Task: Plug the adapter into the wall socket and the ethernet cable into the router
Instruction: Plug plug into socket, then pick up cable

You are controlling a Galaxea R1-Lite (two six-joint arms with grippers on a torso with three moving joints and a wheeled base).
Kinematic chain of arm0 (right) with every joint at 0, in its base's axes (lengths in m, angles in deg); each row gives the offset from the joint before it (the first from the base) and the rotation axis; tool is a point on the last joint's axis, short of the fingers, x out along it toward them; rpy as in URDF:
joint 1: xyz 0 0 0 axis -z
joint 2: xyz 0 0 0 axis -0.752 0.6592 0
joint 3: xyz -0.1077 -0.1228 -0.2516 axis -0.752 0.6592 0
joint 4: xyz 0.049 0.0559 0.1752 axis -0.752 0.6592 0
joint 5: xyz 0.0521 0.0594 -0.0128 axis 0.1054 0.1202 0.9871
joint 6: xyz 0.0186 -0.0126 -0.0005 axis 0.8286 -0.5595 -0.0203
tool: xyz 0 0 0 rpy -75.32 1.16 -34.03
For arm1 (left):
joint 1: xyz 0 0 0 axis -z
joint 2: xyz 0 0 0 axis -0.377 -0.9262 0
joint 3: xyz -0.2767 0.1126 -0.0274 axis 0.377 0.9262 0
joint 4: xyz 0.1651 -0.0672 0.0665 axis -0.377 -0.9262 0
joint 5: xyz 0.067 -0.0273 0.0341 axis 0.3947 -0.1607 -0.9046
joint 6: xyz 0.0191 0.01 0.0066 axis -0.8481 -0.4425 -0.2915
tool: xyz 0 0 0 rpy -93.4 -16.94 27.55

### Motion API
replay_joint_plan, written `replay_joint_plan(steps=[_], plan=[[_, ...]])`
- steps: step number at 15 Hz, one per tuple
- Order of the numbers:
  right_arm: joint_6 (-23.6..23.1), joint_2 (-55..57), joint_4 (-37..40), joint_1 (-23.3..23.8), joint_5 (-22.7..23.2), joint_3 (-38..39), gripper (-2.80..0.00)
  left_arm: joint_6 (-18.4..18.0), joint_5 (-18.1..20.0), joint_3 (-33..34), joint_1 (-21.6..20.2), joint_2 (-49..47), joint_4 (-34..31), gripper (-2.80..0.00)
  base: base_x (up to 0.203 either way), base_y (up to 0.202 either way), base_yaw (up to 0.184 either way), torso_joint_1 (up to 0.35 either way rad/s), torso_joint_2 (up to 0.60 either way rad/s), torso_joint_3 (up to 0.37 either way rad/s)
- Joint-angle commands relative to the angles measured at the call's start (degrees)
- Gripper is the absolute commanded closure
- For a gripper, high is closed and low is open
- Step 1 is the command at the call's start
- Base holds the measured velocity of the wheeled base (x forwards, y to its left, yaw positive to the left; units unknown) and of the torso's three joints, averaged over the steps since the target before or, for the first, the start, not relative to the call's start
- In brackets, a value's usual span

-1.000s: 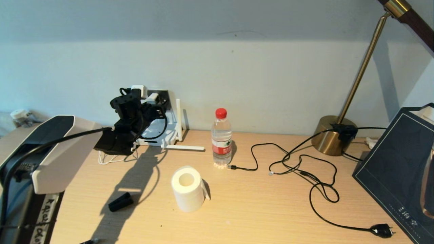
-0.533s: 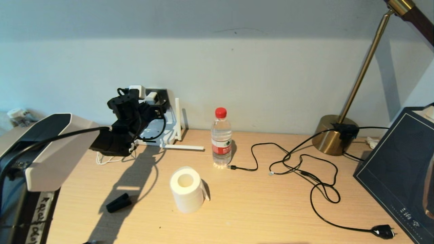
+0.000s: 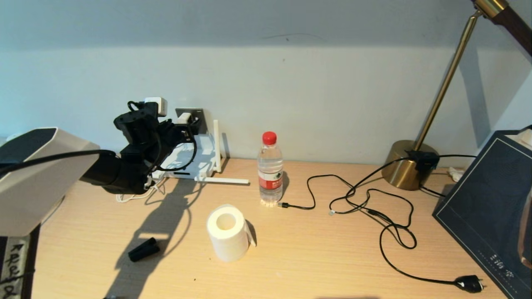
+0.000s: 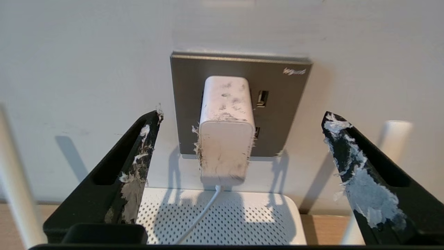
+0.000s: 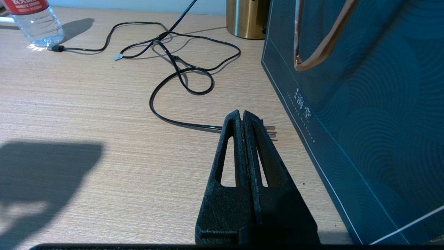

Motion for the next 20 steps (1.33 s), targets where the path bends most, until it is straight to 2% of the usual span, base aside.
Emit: replay_joint_plan(steps=[1,6,8,9,11,13,14,16,17,18,19,20], plan=[[0.00,0.04,0.00,-0.02,0.01,0.00,0.00,0.06,0.18,5.94,0.21,8.31,0.71,-2.80,0.000,0.000,0.000,0.000,0.00,0.000],[0.00,0.09,0.00,-0.02,0.01,0.00,0.00,0.10,0.41,19.10,0.97,24.57,0.42,-2.80,0.000,0.000,0.000,0.000,0.00,0.000],[0.00,0.09,0.00,-0.02,0.01,0.00,0.00,-0.04,1.83,26.26,2.06,33.47,-1.54,-2.80,0.000,0.000,0.000,0.000,0.00,0.000],[0.00,0.09,0.00,-0.02,0.01,0.00,0.00,-0.81,3.71,29.70,2.26,38.46,-4.25,-2.80,0.000,0.000,0.000,0.000,0.00,0.000],[-0.09,0.09,0.00,-0.02,0.01,0.00,0.00,-4.85,9.21,35.84,1.69,50.01,-14.88,-2.80,0.000,0.000,0.000,0.000,0.00,0.000],[0.00,0.09,0.00,-0.02,0.01,0.00,0.00,-13.28,15.08,40.33,0.51,61.31,-34.61,-2.80,0.000,0.000,0.000,0.000,0.00,0.000],[0.00,0.09,0.00,-0.02,0.01,0.00,0.00,-19.34,17.40,41.69,0.05,65.83,-46.33,-2.80,0.000,0.000,0.000,0.000,0.00,0.000],[0.00,0.09,0.00,-0.02,0.01,0.00,0.00,-35.60,20.90,43.29,-0.56,72.49,-67.33,-2.80,0.000,0.000,0.000,0.000,0.00,0.000],[0.00,0.01,0.00,-0.02,0.01,0.00,0.00,-41.12,21.79,43.69,-0.73,74.54,-73.57,-2.80,0.000,0.000,0.000,0.000,0.00,0.000],[0.00,0.00,0.00,-0.02,0.01,0.00,0.00,-45.20,22.32,43.94,-0.87,75.76,-80.09,-2.80,0.000,0.000,0.000,0.000,0.00,0.000],[0.00,0.09,0.00,-0.02,0.01,0.00,0.00,-47.46,22.49,44.15,-0.98,76.78,-85.11,-2.80,0.000,0.000,0.000,0.000,0.00,0.000],[0.00,0.00,0.00,-0.02,0.01,0.00,0.00,-48.16,21.91,44.27,-1.11,77.67,-89.35,-2.80,0.000,0.000,0.000,0.000,0.00,0.000]])
